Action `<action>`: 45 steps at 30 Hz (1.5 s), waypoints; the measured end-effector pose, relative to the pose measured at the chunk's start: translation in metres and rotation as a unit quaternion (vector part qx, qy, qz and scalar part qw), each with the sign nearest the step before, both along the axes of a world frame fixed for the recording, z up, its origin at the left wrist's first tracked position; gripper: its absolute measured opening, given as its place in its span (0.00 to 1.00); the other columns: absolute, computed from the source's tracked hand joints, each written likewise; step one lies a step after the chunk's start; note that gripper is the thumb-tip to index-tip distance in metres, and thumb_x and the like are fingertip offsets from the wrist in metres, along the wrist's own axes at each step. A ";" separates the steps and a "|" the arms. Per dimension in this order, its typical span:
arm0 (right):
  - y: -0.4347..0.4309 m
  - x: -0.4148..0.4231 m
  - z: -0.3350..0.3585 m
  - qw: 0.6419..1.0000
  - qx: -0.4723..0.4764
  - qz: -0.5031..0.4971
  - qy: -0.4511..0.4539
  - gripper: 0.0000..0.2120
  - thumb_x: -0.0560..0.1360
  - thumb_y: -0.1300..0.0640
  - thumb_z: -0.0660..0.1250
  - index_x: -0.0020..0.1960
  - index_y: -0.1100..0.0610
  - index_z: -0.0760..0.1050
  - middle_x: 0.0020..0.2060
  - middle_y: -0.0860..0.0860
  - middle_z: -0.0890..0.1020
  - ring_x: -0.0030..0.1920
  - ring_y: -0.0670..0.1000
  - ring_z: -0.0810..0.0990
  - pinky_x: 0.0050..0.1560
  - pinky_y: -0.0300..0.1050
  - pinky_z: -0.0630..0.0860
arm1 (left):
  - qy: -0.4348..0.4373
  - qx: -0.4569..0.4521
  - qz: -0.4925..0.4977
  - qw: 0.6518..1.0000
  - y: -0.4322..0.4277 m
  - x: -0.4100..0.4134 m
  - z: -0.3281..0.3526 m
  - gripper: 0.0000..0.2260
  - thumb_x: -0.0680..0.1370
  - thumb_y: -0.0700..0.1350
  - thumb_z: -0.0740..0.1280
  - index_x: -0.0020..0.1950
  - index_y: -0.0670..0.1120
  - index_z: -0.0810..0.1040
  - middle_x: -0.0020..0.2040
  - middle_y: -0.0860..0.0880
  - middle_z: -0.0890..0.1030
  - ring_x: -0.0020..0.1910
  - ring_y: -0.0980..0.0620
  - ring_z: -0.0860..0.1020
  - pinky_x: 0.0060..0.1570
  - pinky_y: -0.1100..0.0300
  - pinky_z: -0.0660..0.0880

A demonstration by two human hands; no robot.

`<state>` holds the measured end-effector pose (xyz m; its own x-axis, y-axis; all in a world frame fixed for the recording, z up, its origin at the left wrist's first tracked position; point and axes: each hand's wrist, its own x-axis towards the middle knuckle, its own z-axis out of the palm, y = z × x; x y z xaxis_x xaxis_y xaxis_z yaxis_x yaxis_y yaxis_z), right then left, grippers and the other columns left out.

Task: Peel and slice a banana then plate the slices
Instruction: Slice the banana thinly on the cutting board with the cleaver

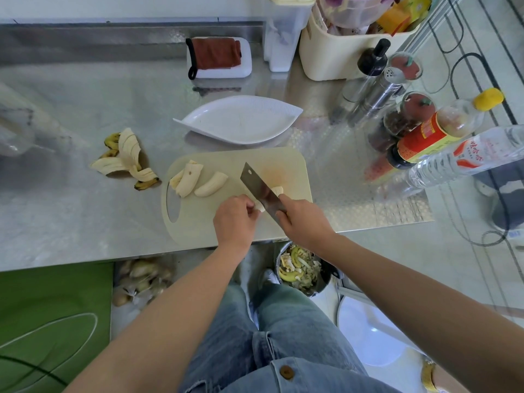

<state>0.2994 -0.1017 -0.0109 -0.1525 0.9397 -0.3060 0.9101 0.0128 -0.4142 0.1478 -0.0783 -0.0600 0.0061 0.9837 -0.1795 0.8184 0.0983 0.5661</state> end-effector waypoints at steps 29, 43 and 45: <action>-0.005 0.005 0.000 1.000 0.013 -0.006 0.019 0.05 0.79 0.56 0.56 0.49 0.57 0.67 0.33 0.51 0.72 0.33 0.56 0.71 0.32 0.45 0.64 | 0.000 -0.001 -0.002 1.000 -0.001 0.000 0.005 0.05 0.74 0.49 0.71 0.44 0.48 0.82 0.41 0.52 0.82 0.42 0.50 0.78 0.40 0.56 0.73; -0.003 0.003 0.001 1.000 0.017 -0.006 0.023 0.05 0.79 0.56 0.57 0.49 0.57 0.67 0.33 0.51 0.72 0.33 0.57 0.70 0.32 0.45 0.64 | -0.002 0.002 0.000 1.000 -0.002 -0.001 0.006 0.05 0.74 0.49 0.71 0.44 0.48 0.82 0.41 0.52 0.82 0.41 0.50 0.78 0.40 0.58 0.71; -0.003 0.002 0.000 1.000 0.010 -0.004 0.013 0.05 0.79 0.56 0.56 0.50 0.58 0.67 0.33 0.52 0.72 0.33 0.56 0.70 0.32 0.45 0.64 | -0.002 0.001 0.001 1.000 -0.002 0.000 0.007 0.04 0.74 0.49 0.71 0.44 0.49 0.82 0.41 0.52 0.82 0.41 0.50 0.78 0.40 0.57 0.71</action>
